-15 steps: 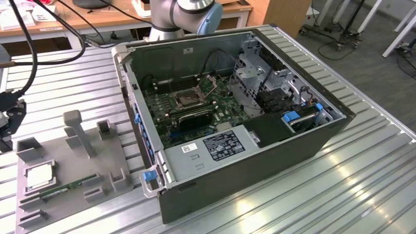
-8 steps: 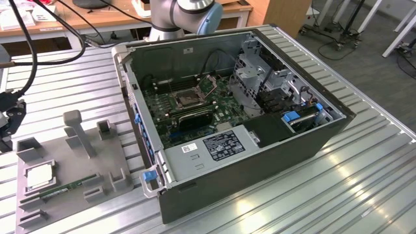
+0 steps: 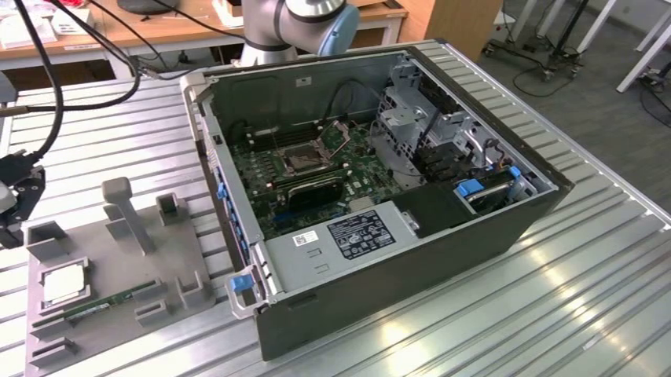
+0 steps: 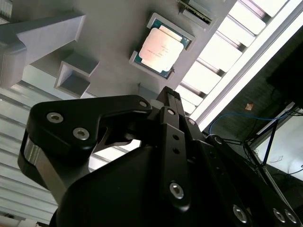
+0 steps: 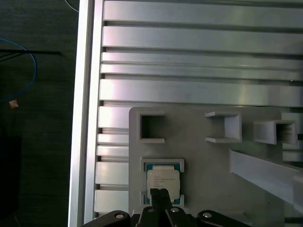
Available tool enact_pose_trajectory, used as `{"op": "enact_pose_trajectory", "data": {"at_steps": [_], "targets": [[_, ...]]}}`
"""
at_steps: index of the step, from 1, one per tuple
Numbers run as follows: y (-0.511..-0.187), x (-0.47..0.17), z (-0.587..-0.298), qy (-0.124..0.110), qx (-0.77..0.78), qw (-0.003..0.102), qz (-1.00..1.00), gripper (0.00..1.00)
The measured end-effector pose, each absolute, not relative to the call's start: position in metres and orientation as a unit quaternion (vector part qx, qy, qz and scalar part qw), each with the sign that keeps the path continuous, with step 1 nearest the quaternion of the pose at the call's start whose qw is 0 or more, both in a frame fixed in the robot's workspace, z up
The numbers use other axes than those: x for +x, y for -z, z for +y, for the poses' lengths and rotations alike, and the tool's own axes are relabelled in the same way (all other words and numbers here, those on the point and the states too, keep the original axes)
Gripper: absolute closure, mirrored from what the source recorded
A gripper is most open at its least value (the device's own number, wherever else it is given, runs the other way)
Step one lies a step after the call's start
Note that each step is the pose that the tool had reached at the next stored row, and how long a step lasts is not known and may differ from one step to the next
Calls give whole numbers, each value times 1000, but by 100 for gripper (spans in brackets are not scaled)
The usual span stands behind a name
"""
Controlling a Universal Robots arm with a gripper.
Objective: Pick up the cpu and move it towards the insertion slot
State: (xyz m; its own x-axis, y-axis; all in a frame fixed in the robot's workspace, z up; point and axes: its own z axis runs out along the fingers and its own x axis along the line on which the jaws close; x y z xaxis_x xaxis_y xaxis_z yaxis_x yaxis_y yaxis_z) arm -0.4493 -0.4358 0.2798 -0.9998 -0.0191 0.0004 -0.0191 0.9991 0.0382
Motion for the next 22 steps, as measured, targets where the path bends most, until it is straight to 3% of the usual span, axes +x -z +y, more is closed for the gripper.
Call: {"op": "enact_pose_trajectory", "data": {"at_steps": [22], "targets": [[-275,-443,-437,19,10,1,-1000,89]]}}
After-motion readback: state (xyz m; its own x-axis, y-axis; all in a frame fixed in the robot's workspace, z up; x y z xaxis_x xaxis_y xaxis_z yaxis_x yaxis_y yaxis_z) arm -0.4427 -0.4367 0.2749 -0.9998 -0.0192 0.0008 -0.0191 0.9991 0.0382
